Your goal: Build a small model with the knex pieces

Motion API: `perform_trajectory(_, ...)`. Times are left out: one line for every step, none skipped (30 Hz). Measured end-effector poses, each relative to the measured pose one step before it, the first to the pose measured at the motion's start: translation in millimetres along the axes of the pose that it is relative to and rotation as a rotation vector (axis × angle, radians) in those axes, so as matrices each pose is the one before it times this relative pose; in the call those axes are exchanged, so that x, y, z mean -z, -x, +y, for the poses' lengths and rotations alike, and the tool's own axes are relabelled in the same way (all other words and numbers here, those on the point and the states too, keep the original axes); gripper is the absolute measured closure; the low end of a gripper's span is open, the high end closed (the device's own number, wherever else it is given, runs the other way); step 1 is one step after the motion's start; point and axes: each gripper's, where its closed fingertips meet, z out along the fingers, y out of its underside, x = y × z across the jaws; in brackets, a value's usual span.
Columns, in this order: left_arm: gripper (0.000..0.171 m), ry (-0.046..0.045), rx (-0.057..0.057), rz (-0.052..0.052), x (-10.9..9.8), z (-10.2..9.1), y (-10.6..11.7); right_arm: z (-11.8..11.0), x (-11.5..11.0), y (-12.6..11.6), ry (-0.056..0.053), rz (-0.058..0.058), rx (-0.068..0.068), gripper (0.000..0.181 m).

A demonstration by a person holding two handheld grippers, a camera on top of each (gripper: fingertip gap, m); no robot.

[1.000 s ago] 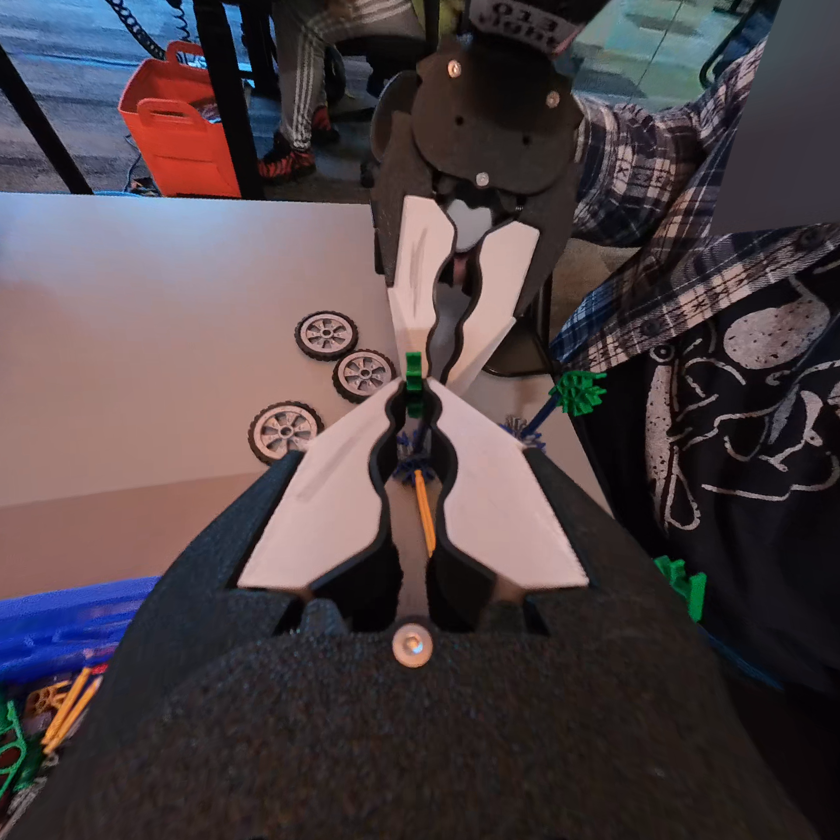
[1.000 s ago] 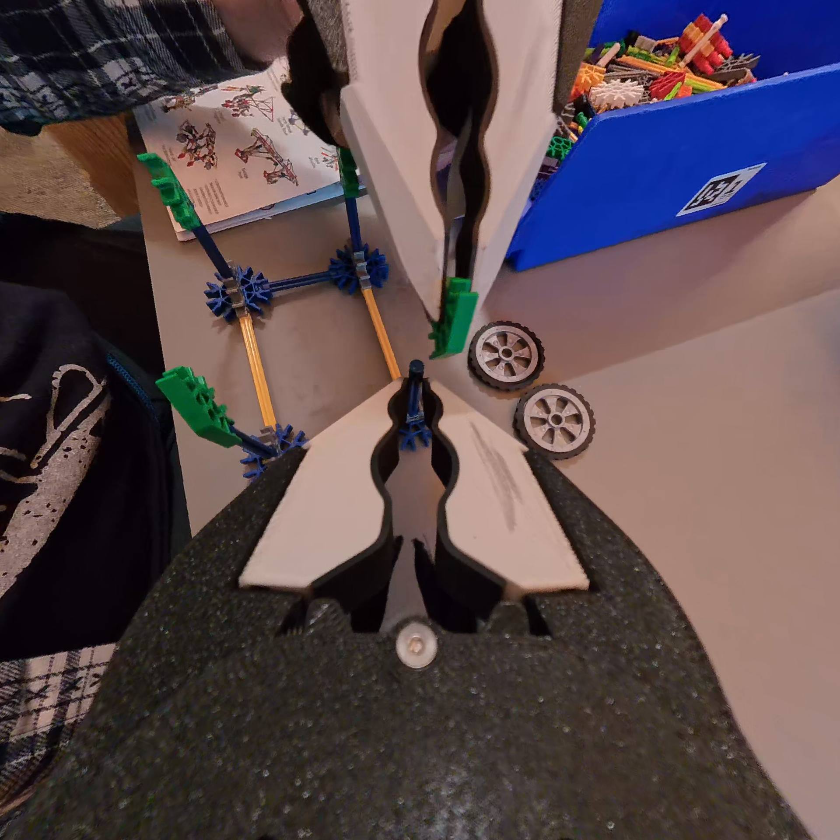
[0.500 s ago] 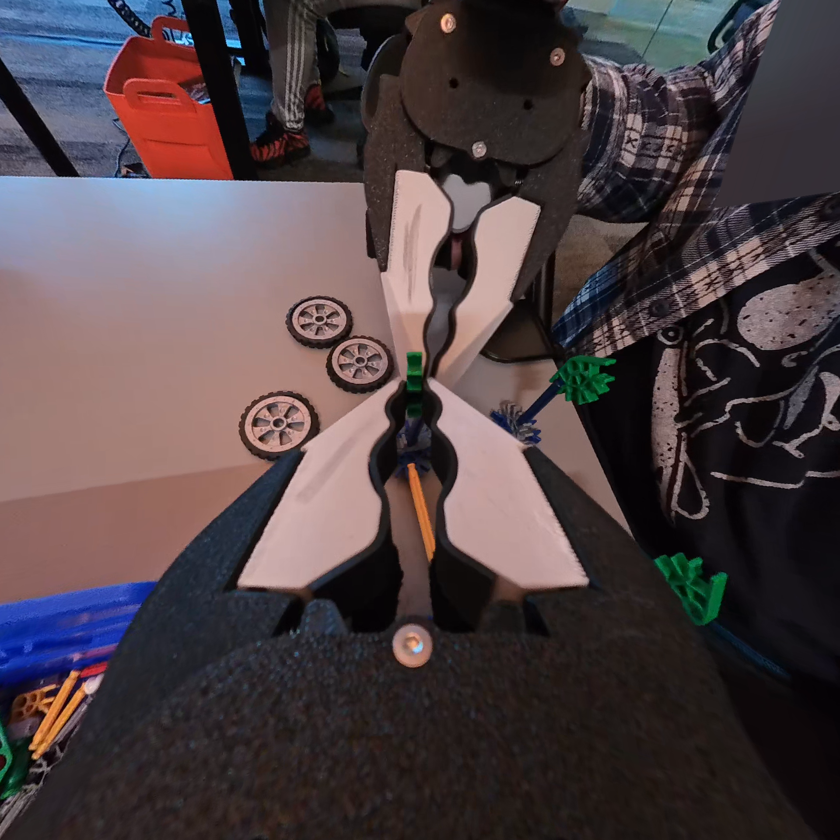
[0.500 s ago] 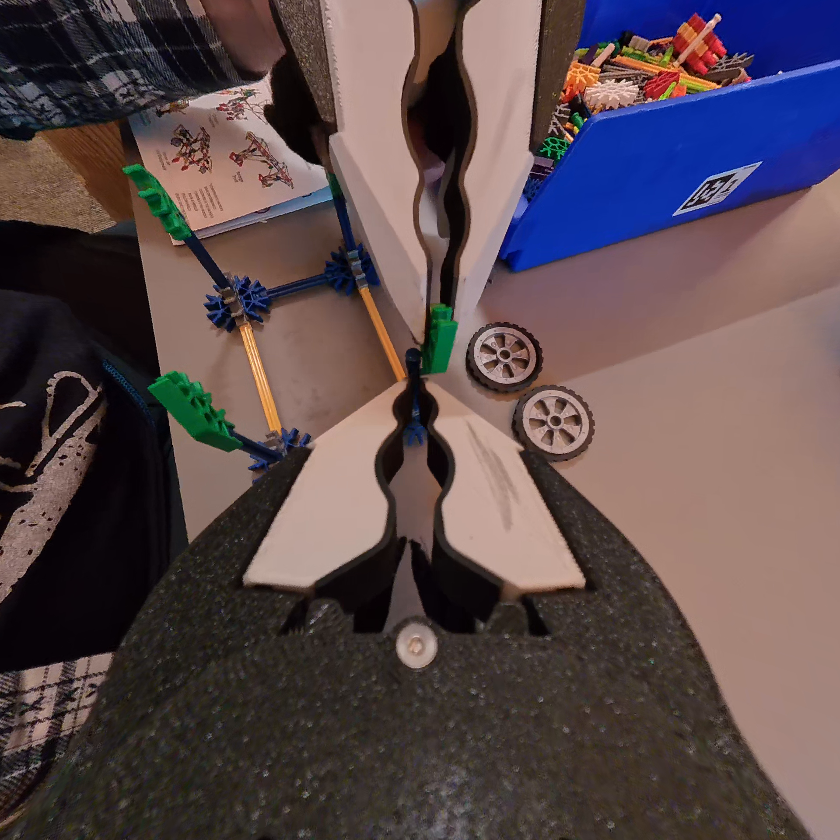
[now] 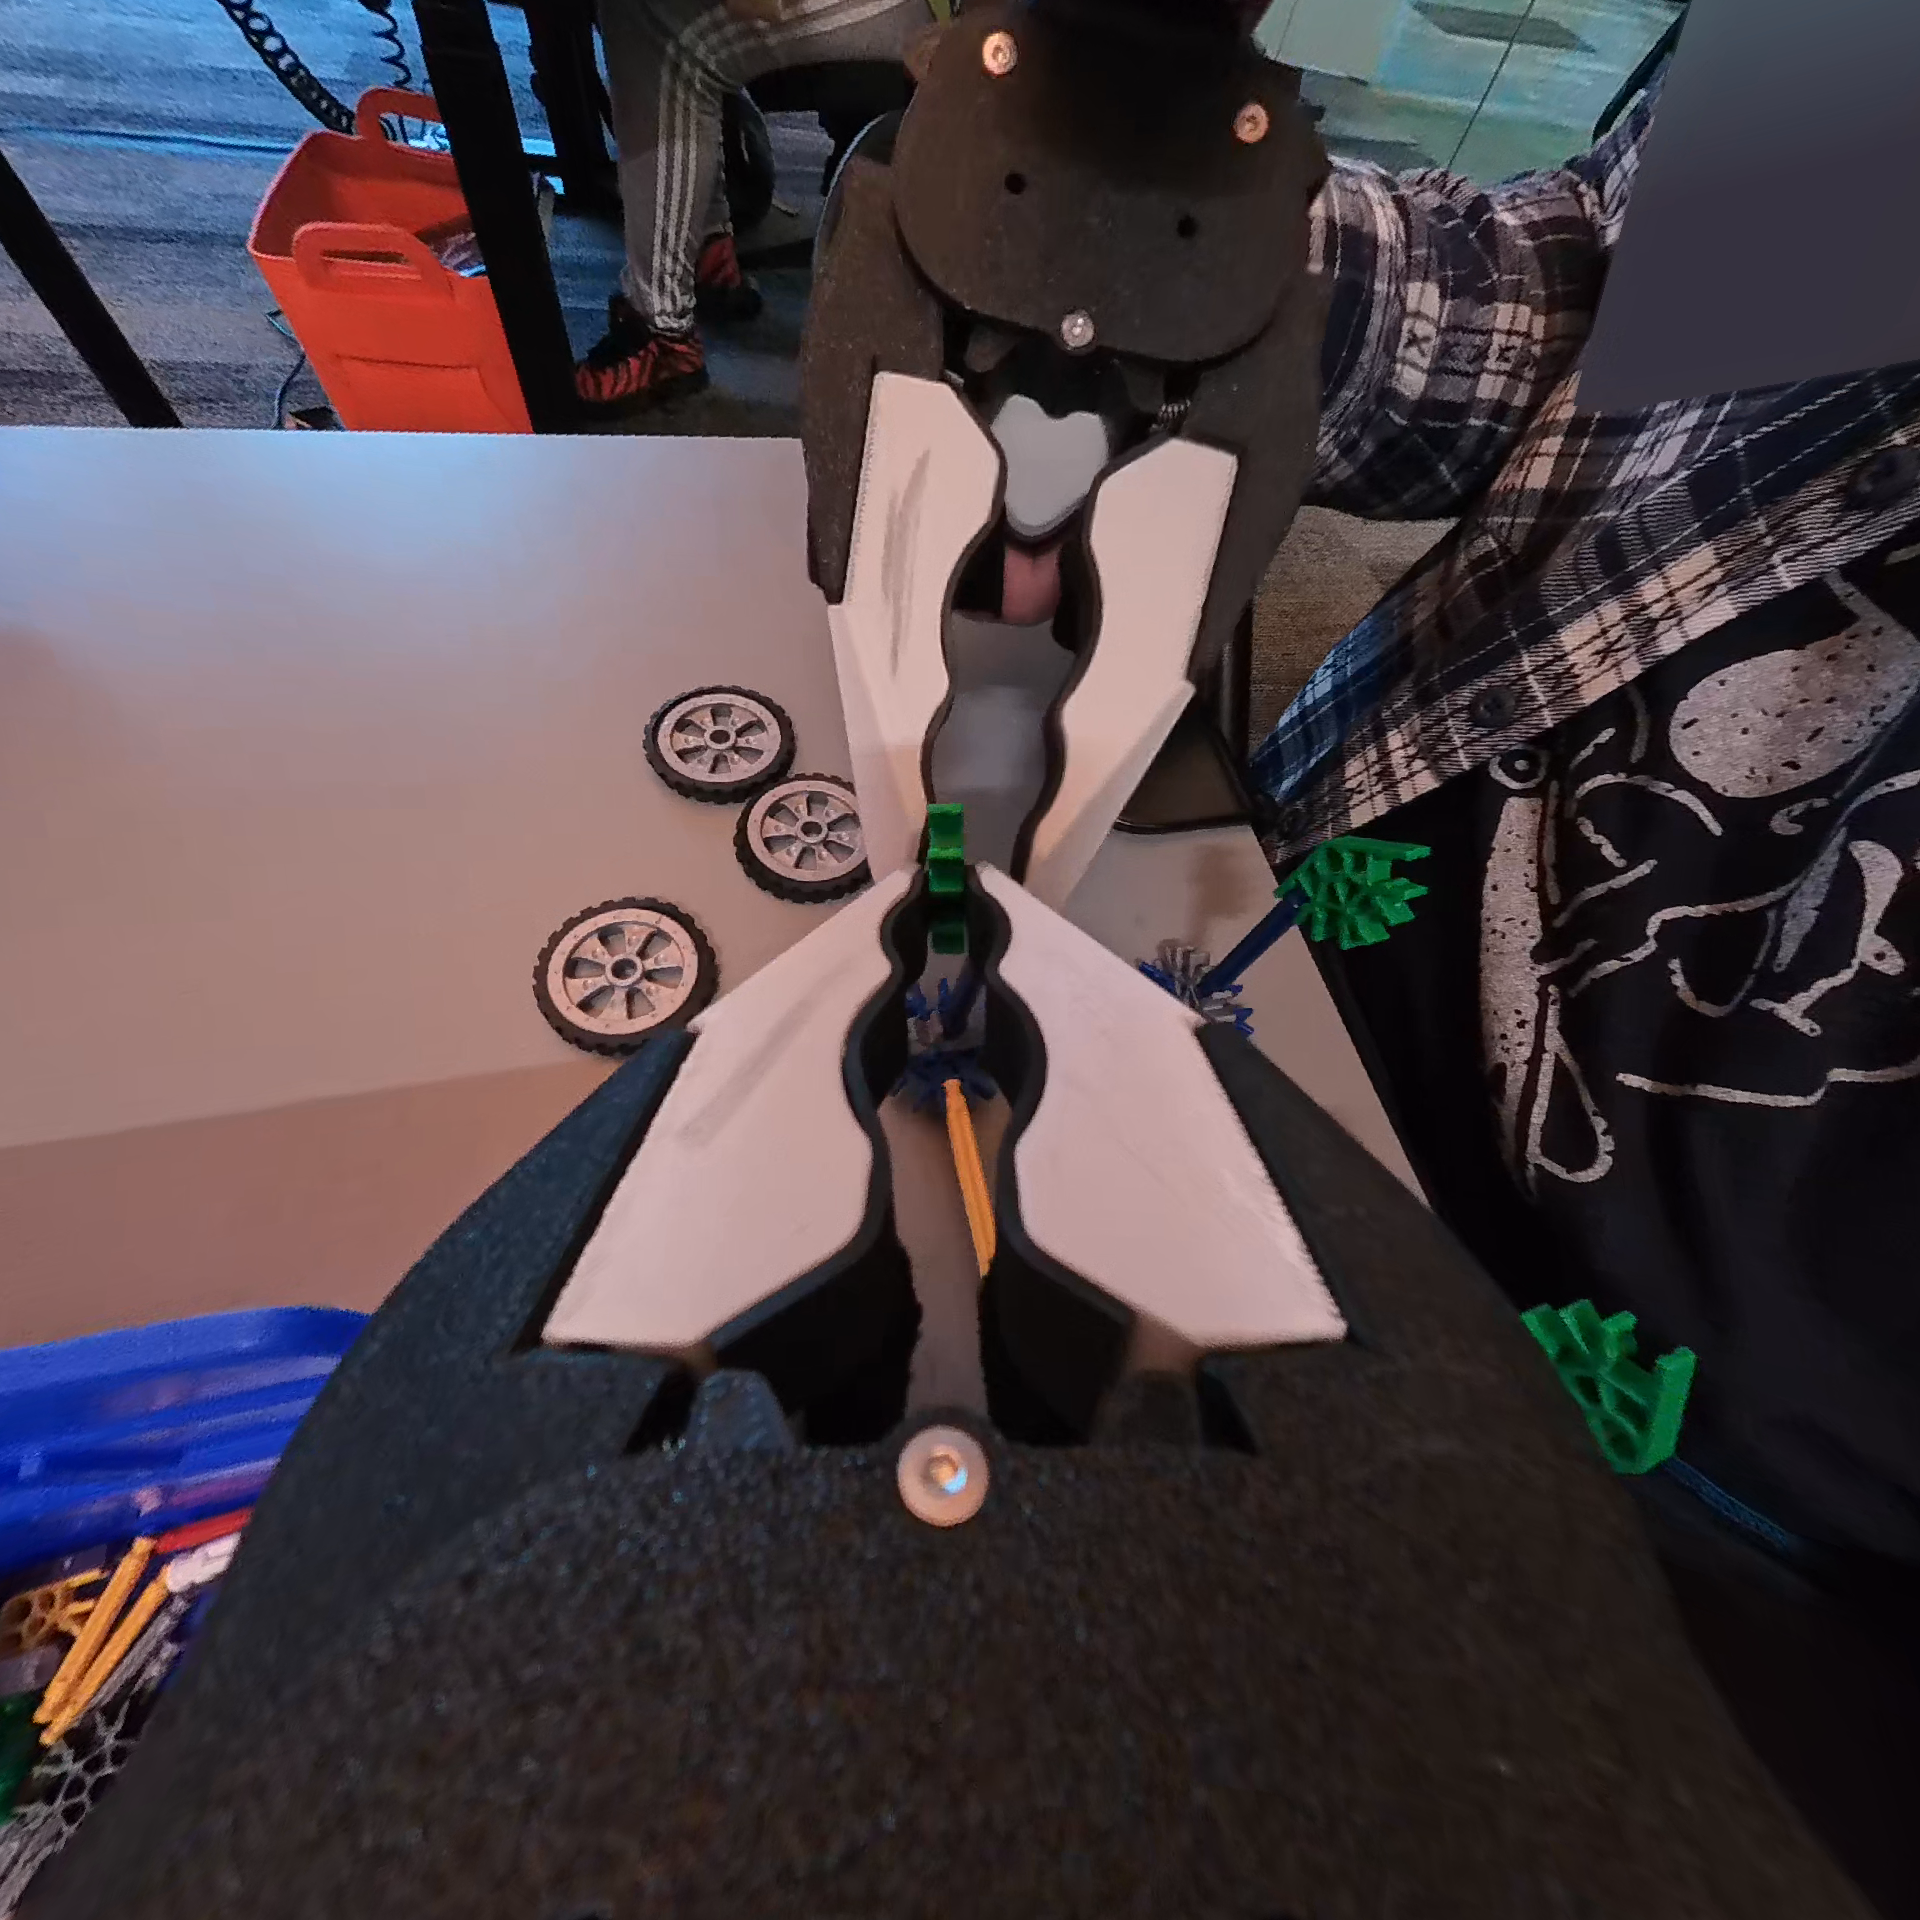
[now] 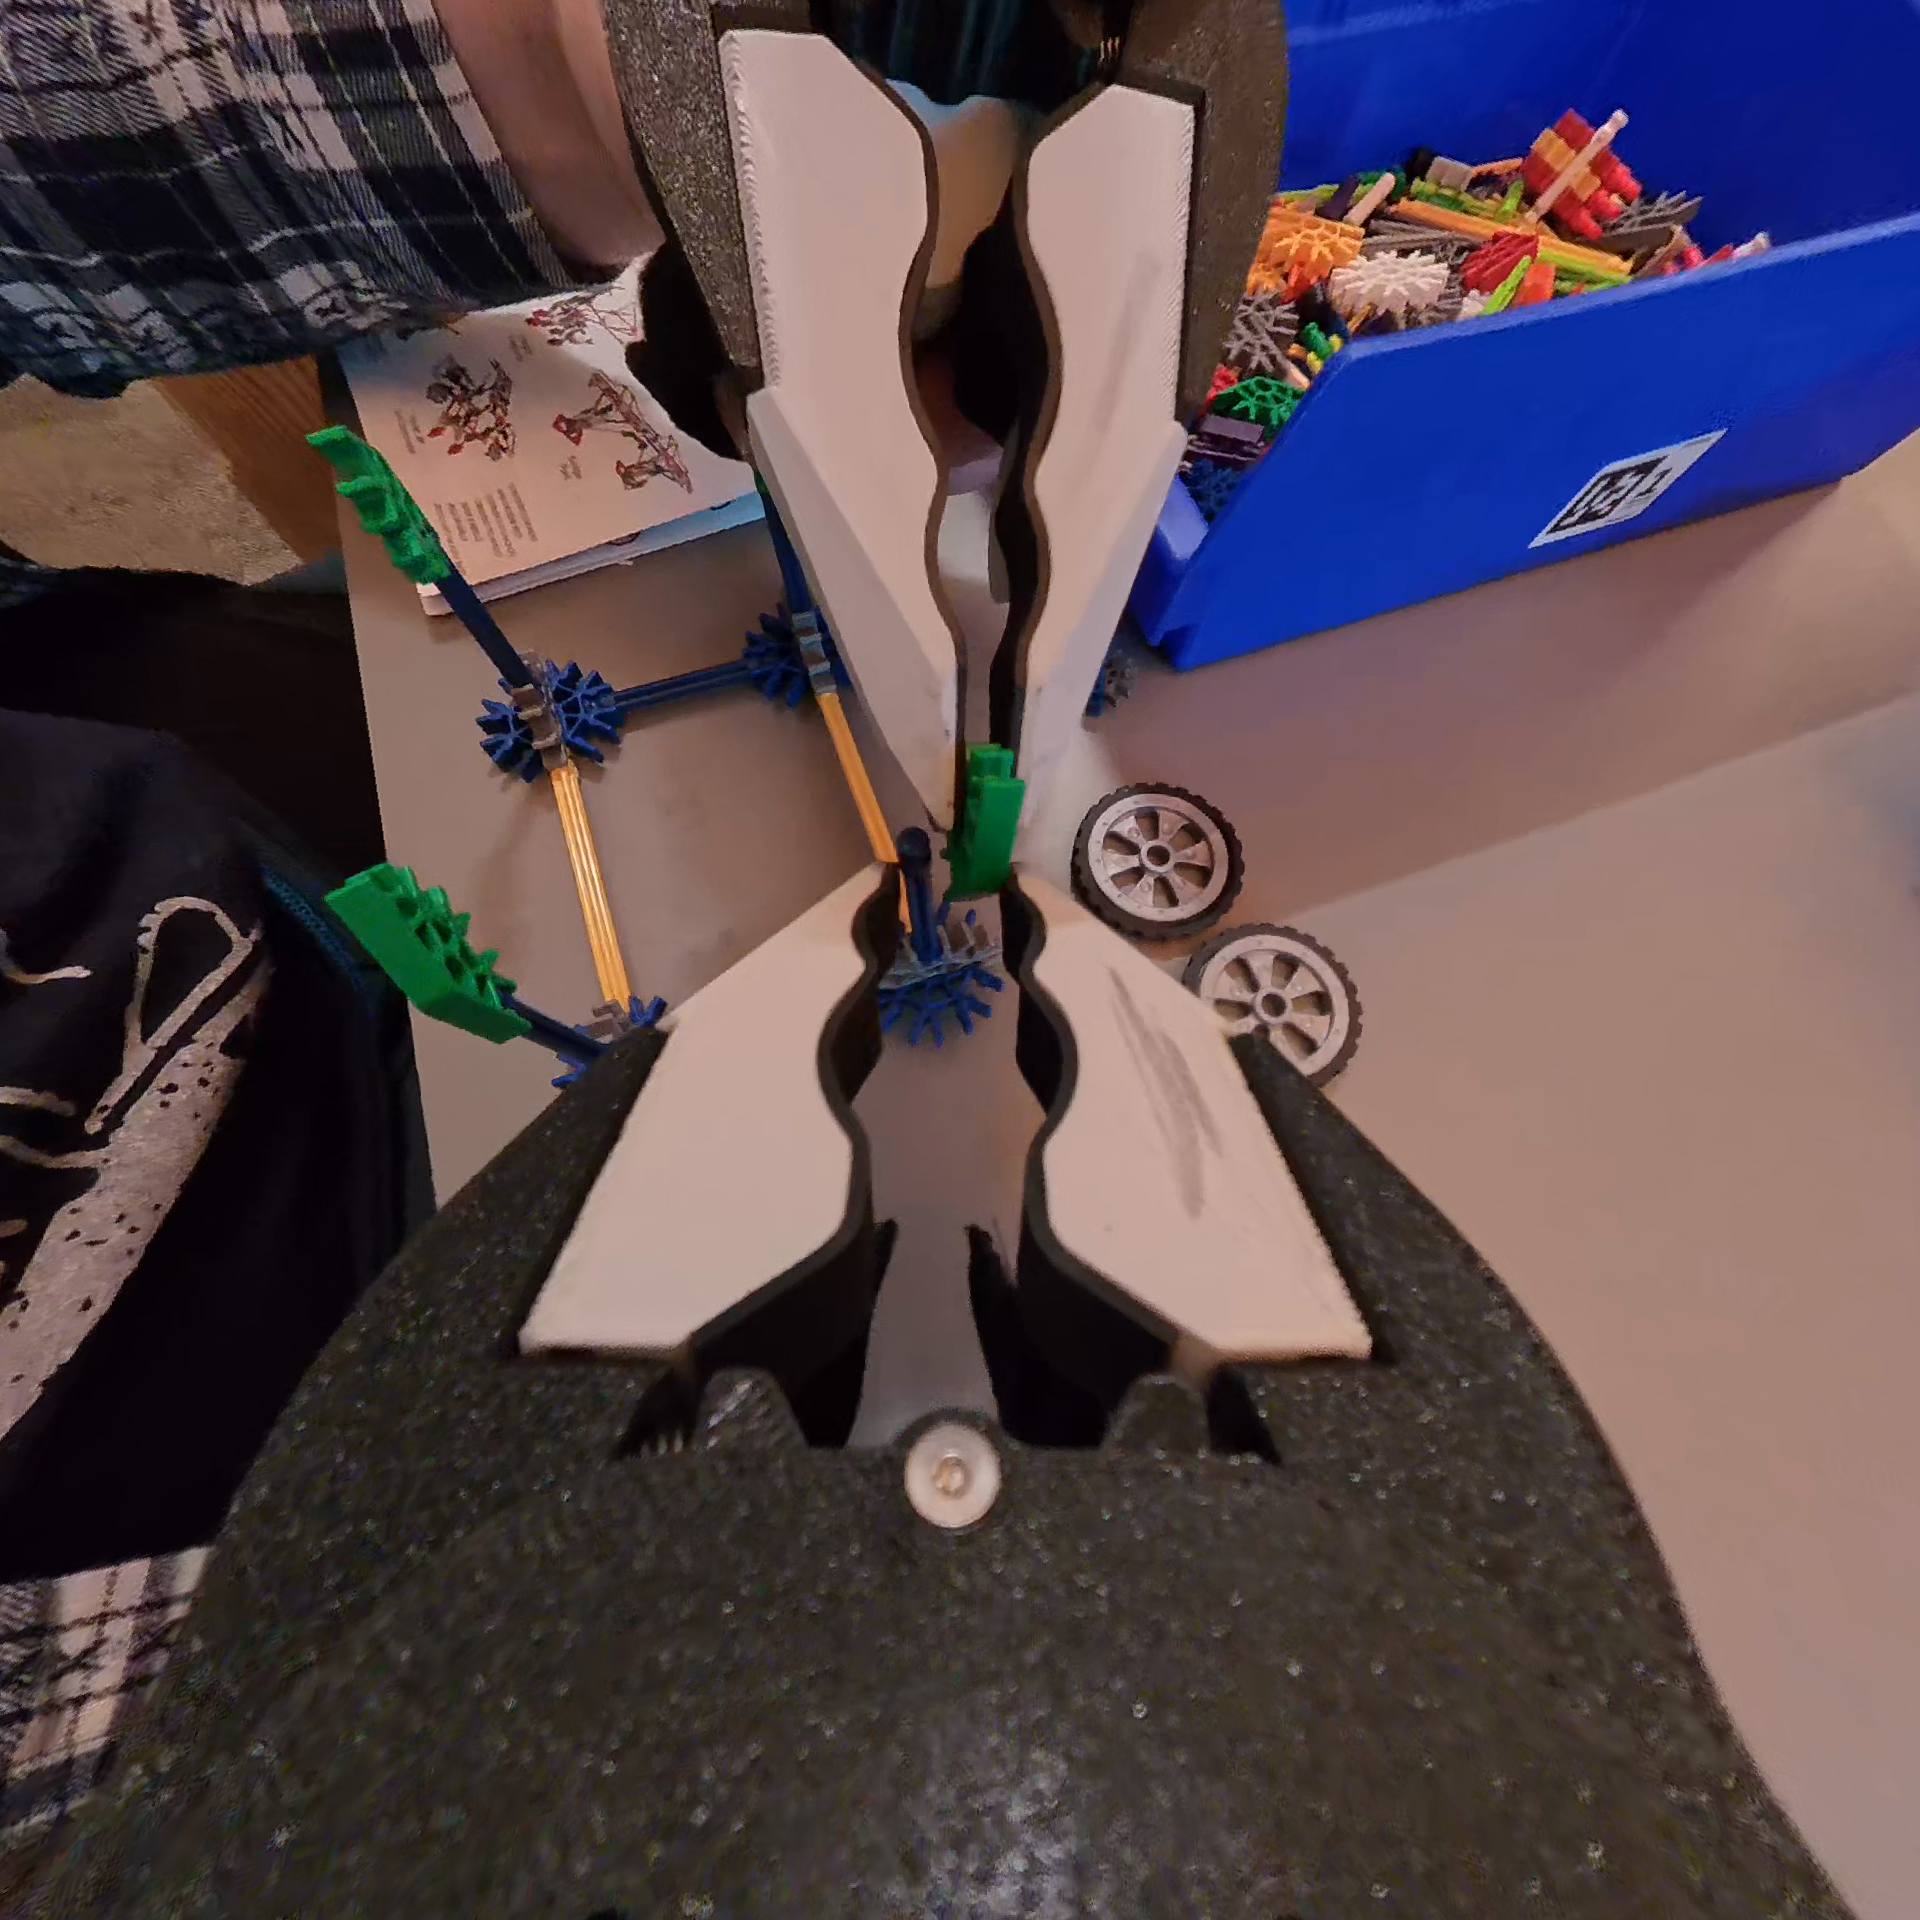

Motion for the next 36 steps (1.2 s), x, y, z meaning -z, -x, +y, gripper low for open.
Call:
perform_trajectory(0.167, -0.00166, -0.0015, 0.0014, 0.19, -0.37, -0.33, -1.05, -0.34, -0.83, -0.0028, 0.0096, 0.0075, 0.166)
perform_trajectory(0.167, -0.00144, -0.0003, 0.0011, 0.34, 0.03, -0.11, -0.83, -0.30, -0.39, -0.0025, 0.0038, 0.0012, 0.166)
perform_trajectory(0.167, 0.00049, 0.0009, 0.0023, 0.17, 0.46, -0.24, -0.38, -0.43, 0.22, -0.0009, -0.0023, -0.0051, 0.167)
perform_trajectory(0.166, -0.00115, 0.0002, 0.0005, 0.13, 0.30, -0.13, -0.19, -0.55, 0.01, -0.0004, 0.0006, -0.0020, 0.169)
perform_trajectory(0.166, 0.00185, 0.0010, 0.0011, -0.07, 0.66, -0.56, -0.33, -0.68, 0.07, -0.0006, 0.0028, 0.0002, 0.169)
perform_trajectory(0.166, 0.00625, -0.0032, -0.0063, 0.06, 0.78, 0.40, -0.20, -1.00, 0.30, 0.0006, 0.0004, -0.0034, 0.169)
perform_trajectory(0.167, -0.00267, -0.0099, -0.0199, 0.48, -0.83, 1.87, 0.01, -1.26, -0.56, 0.0036, 0.0054, -0.0046, 0.165)
perform_trajectory(0.167, -0.00465, -0.0012, -0.0033, 0.49, -1.26, -0.15, 0.10, -1.14, -0.22, 0.0053, 0.0030, -0.0017, 0.163)
perform_trajectory(0.167, -0.00497, 0.0018, 0.0081, 0.56, -1.08, -1.62, -0.45, -0.97, 0.95, 0.0021, -0.0036, 0.0015, 0.163)
perform_trajectory(0.167, -0.00096, -0.0001, 0.0013, 0.33, -0.21, -0.59, -1.28, -0.84, 1.21, -0.0026, -0.0025, 0.0037, 0.163)
perform_trajectory(0.167, 0.00444, 0.0027, -0.0009, 0.04, 1.12, 0.21, -1.06, -1.02, 0.71, -0.0016, -0.0004, 0.0011, 0.163)
perform_trajectory(0.167, 0.00428, -0.0022, -0.0079, 0.60, 1.35, 1.04, -0.11, -1.53, -0.06, 0.0050, 0.0028, -0.0002, 0.162)
perform_trajectory(0.167, 0.00048, -0.0037, -0.0065, 0.95, 0.75, 0.53, 0.09, -1.35, -0.71, 0.0060, 0.0064, 0.0032, 0.162)
perform_trajectory(0.167, -0.00084, 0.0021, 0.0023, 1.13, 0.44, -0.71, -0.61, -1.18, -0.06, 0.0010, 0.0035, 0.0033, 0.163)
perform_trajectory(0.167, 0.00097, 0.0015, -0.0004, 0.90, 0.74, -0.38, -0.82, -0.91, 0.48, -0.0011, -0.0013, 0.0002, 0.164)
perform_trajectory(0.167, 0.00588, -0.0034, -0.0108, 0.36, 1.23, 1.00, 0.21, -1.08, 0.07, 0.0034, 0.0002, -0.0007, 0.163)
perform_trajectory(0.167, 0.00768, -0.0042, -0.0106, 0.10, 1.41, 0.72, 0.77, -1.28, -0.04, 0.0075, 0.0013, 0.0010, 0.162)
perform_trajectory(0.167, 0.00752, 0.0002, -0.0037, 0.08, 1.33, -0.07, 0.66, -1.30, 0.54, 0.0068, -0.0017, 0.0014, 0.160)
perform_trajectory(0.167, 0.00323, -0.0032, -0.0073, 0.41, 0.62, 0.66, 0.31, -1.37, 0.71, 0.0049, -0.0026, 0.0007, 0.159)
perform_trajectory(0.167, -0.00286, -0.0038, -0.0075, 0.83, -0.10, 0.76, 0.11, -1.16, 0.19, 0.0037, 0.0009, 0.0021, 0.157)
perform_trajectory(0.168, -0.00751, 0.0030, 0.0054, 0.72, -0.56, -1.18, -0.44, -0.61, -0.27, 0.0009, 0.0024, 0.0032, 0.160)
perform_trajectory(0.167, -0.00268, 0.0045, 0.0077, 0.64, 0.19, -1.31, -1.01, -0.39, -0.24, -0.0023, 0.0005, 0.0002, 0.164)
perform_trajectory(0.167, 0.00000, 0.0000, -0.0040, 1.01, 0.67, 0.56, -0.44, -0.56, 0.01, 0.0001, -0.0006, -0.0021, 0.164)
perform_trajectory(0.167, -0.00064, 0.0012, 0.0007, 0.87, 0.53, -0.18, -0.19, -0.70, -0.14, 0.0016, 0.0010, 0.0013, 0.166)
perform_trajectory(0.166, -0.00251, 0.0036, 0.0075, 0.47, 0.34, -1.21, -0.21, -0.30, 0.38, -0.0008, -0.0015, 0.0038, 0.168)
perform_trajectory(0.166, -0.00161, 0.0005, -0.0014, 0.01, 0.22, -0.09, -0.16, -0.04, 0.64, -0.0016, -0.0050, -0.0007, 0.169)
perform_trajectory(0.166, -0.00178, -0.0010, -0.0061, 0.10, 0.04, 0.46, 0.00, 0.07, -0.19, -0.0013, -0.0019, -0.0039, 0.169)
perform_trajectory(0.166, -0.00408, 0.0021, 0.0013, 0.02, -0.30, -0.29, -0.02, 0.13, -0.25, -0.0019, -0.0007, -0.0026, 0.169)
perform_trajectory(0.166, -0.00690, 0.0033, 0.0043, 0.40, -0.53, -0.56, -0.34, 0.24, 0.41, -0.0035, -0.0046, -0.0018, 0.169)
perform_trajectory(0.166, -0.00819, 0.0055, -0.0002, 0.34, -0.40, 0.26, -0.49, 0.25, 0.10, -0.0040, -0.0027, -0.0039, 0.169)
perform_trajectory(0.166, -0.00788, 0.0082, 0.0016, 0.36, -0.20, 0.25, -0.41, 0.13, -0.56, -0.0031, 0.0034, -0.0006, 0.169)
perform_trajectory(0.166, -0.00681, 0.0047, 0.0014, 0.59, 0.19, 0.05, -0.24, 0.00, -0.33, -0.0027, 0.0035, 0.0017, 0.169)
perform_trajectory(0.166, -0.00764, 0.0045, 0.0004, 0.54, -0.13, -0.02, -0.50, -0.15, 0.20, -0.0033, -0.0025, -0.0067, 0.169)
perform_trajectory(0.166, -0.00582, 0.0065, -0.0013, 0.58, 0.03, 0.38, -0.38, -0.09, -0.10, -0.0026, -0.0036, -0.0103, 0.169)
perform_trajectory(0.166, -0.00863, 0.0031, -0.0066, 0.75, -0.57, 0.84, -0.05, -0.09, -0.65, -0.0001, 0.0011, -0.0058, 0.168)
perform_trajectory(0.167, -0.01181, 0.0051, -0.0017, 1.07, -1.05, 0.33, 0.50, -0.15, -0.56, 0.0025, 0.0011, -0.0039, 0.168)
